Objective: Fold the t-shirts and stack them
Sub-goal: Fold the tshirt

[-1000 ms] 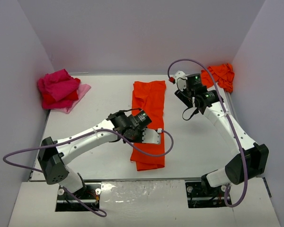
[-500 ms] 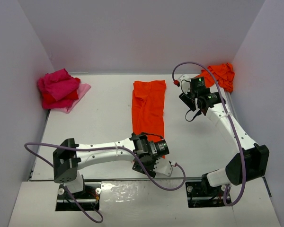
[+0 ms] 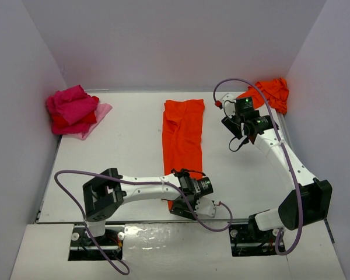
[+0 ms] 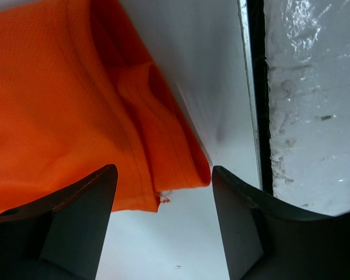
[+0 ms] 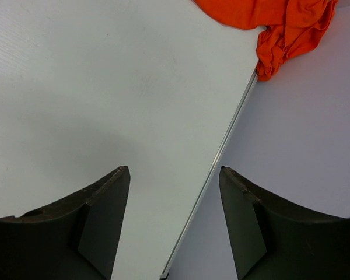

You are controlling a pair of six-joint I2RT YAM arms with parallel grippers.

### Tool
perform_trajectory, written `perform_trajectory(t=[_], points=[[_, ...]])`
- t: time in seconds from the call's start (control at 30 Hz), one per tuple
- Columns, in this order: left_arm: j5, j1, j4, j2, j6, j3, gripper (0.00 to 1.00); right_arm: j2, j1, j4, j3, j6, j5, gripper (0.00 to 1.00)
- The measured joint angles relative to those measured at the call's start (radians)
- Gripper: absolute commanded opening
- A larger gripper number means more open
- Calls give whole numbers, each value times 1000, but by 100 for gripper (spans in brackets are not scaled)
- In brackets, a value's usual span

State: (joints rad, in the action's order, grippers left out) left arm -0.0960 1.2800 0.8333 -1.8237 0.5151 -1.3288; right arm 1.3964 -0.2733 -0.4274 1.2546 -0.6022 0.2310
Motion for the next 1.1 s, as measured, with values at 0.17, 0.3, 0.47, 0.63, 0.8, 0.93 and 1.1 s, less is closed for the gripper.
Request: perform_trajectory(t=[0.17, 0.3, 0.47, 0.63, 0.8, 0.93, 1.1], points=[[-3, 7, -33, -43, -3, 0, 63, 0, 0, 0, -17, 0, 0, 60], [-9, 10, -45, -45, -5, -1, 63, 0, 0, 0, -21, 0, 0, 60], [-15, 10, -50, -67, -15, -12, 63, 0, 0, 0, -21, 5, 0, 61], [-24, 10, -48, -107, -26, -27, 63, -1, 0, 1, -26, 8, -1, 61], [-22, 10, -36, -135, -36, -58, 12, -2, 0, 0, -37, 8, -1, 61], [13, 9, -42, -158, -39, -84, 0, -2, 0, 1, -41, 8, -2, 61], [-20, 8, 10, -175, -29, -124, 0, -3, 0, 1, -53, 7, -3, 61]])
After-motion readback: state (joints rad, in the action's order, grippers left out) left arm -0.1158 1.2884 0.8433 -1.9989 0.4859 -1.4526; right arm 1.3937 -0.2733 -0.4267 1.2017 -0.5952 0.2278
